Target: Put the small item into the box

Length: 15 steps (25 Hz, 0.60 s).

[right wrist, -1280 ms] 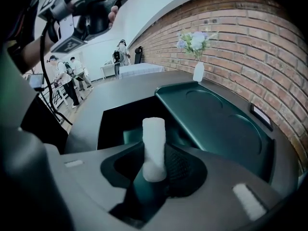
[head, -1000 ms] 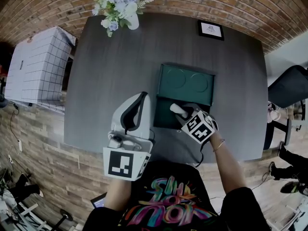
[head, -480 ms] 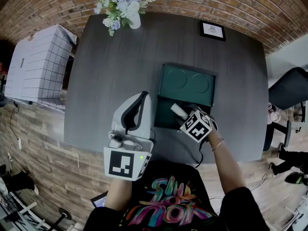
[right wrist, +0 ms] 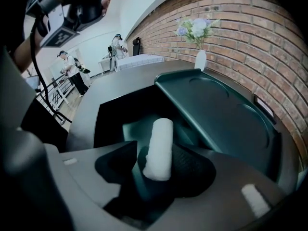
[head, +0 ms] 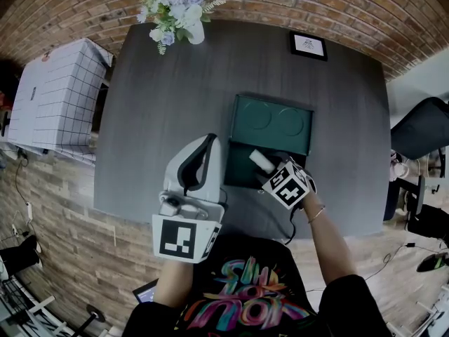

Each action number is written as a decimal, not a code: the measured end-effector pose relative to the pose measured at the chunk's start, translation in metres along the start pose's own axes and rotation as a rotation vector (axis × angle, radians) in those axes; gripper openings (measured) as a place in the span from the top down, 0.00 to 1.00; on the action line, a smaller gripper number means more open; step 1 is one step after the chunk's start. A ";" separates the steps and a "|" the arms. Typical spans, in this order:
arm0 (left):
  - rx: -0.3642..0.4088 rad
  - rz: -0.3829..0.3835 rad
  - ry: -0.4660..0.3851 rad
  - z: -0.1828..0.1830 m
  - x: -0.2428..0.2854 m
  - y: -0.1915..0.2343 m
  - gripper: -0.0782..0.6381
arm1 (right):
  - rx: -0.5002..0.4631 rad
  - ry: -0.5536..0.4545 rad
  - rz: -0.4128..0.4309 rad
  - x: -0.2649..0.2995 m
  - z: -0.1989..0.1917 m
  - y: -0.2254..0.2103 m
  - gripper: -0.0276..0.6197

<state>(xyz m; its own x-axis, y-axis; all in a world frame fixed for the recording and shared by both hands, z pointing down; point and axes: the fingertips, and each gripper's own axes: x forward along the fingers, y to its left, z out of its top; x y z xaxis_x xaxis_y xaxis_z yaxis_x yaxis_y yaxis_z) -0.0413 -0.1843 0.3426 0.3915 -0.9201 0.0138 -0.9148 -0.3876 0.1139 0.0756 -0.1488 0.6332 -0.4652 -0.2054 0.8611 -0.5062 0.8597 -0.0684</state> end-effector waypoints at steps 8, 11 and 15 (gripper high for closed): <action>0.014 -0.026 -0.015 0.007 0.003 -0.005 0.89 | 0.079 -0.116 -0.037 -0.031 0.012 -0.001 0.59; 0.010 -0.034 -0.028 0.013 0.006 -0.007 0.89 | 0.112 -0.165 -0.048 -0.047 0.017 -0.002 0.60; 0.005 -0.044 -0.045 0.023 0.009 -0.009 0.89 | 0.166 -0.259 -0.065 -0.076 0.029 -0.007 0.63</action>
<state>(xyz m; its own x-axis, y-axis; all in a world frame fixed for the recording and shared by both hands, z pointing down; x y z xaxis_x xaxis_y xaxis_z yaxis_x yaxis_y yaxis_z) -0.0322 -0.1903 0.3192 0.4262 -0.9039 -0.0362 -0.8975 -0.4275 0.1084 0.0933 -0.1524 0.5542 -0.5866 -0.3882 0.7108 -0.6429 0.7569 -0.1173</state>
